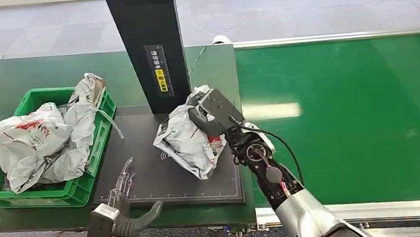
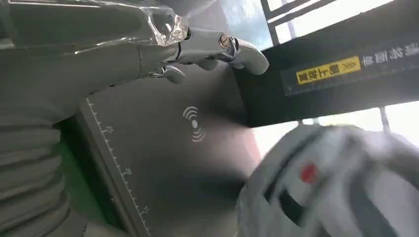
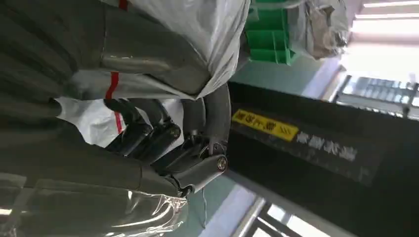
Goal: Moved the parcel from conveyor to table for the left to box.
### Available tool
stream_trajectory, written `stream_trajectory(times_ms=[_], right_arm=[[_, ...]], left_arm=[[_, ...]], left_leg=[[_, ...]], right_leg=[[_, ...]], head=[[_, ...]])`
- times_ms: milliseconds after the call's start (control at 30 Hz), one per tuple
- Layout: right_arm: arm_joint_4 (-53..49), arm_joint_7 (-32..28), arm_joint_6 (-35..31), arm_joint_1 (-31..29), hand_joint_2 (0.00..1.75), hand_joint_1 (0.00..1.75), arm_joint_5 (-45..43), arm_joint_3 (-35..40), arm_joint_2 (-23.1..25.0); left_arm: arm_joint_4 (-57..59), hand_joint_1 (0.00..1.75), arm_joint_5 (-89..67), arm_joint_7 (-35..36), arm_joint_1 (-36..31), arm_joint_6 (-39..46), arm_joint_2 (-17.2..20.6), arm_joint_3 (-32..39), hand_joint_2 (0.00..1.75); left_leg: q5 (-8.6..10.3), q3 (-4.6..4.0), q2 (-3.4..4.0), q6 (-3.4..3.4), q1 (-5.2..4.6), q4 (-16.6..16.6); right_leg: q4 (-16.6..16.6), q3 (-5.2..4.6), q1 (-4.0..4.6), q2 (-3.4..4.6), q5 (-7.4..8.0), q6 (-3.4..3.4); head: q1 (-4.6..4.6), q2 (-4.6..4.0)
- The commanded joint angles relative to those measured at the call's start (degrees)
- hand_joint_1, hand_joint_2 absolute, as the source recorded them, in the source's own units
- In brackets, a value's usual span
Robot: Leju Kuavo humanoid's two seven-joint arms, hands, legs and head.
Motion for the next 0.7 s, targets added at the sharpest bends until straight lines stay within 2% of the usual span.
stream_trajectory(times_ms=[33, 400, 433, 567, 700], right_arm=[[11.95, -1.56, 3.0, -7.88, 1.75, 0.0, -7.36, 0.51, 1.43], [11.44, -1.58, 3.17, -7.49, 1.75, 0.0, -7.47, 0.92, 1.2], [10.78, -2.33, 6.88, -7.08, 1.75, 0.0, -10.51, -0.18, 0.92], [10.24, -2.86, 13.64, -7.65, 1.75, 0.0, -14.34, -0.39, -0.1], [7.88, -4.62, 14.02, -6.7, 1.75, 0.0, -16.73, -0.13, -0.06]], left_arm=[[1.3, 0.0, 0.18, 1.09, -0.29, 0.31, 1.16, -0.5, 1.75], [1.27, 0.0, 0.18, 1.09, -0.24, 0.25, 1.12, -0.48, 1.75], [1.76, 0.0, 0.18, 1.1, -0.35, 0.16, 1.12, -0.4, 1.75], [2.44, 0.0, 0.68, 0.35, -0.12, 0.39, 1.04, 0.3, 1.75], [1.03, 0.0, 0.7, 0.22, 1.1, 0.34, 0.69, 1.08, 1.75]], left_leg=[[0.02, -0.01, -0.02, 0.07, -0.05, -0.02], [0.02, -0.02, -0.06, 0.03, -0.04, -0.03], [0.04, -0.02, -0.07, 0.04, -0.04, -0.03], [0.04, -0.02, -0.12, 0.06, -0.04, -0.03], [0.03, -0.02, -0.1, 0.08, -0.05, -0.04]], right_leg=[[0.0, -0.02, -0.04, -0.03, 0.01, 0.04], [-0.01, -0.01, -0.05, -0.06, 0.0, 0.01], [-0.01, -0.01, -0.05, -0.08, 0.01, 0.01], [-0.03, 0.01, -0.04, -0.13, 0.0, 0.02], [-0.05, 0.02, -0.05, -0.12, 0.01, 0.04]], head=[[0.0, 0.0], [-0.02, 0.0], [0.0, 0.0], [0.0, 0.0], [0.0, 0.0]])
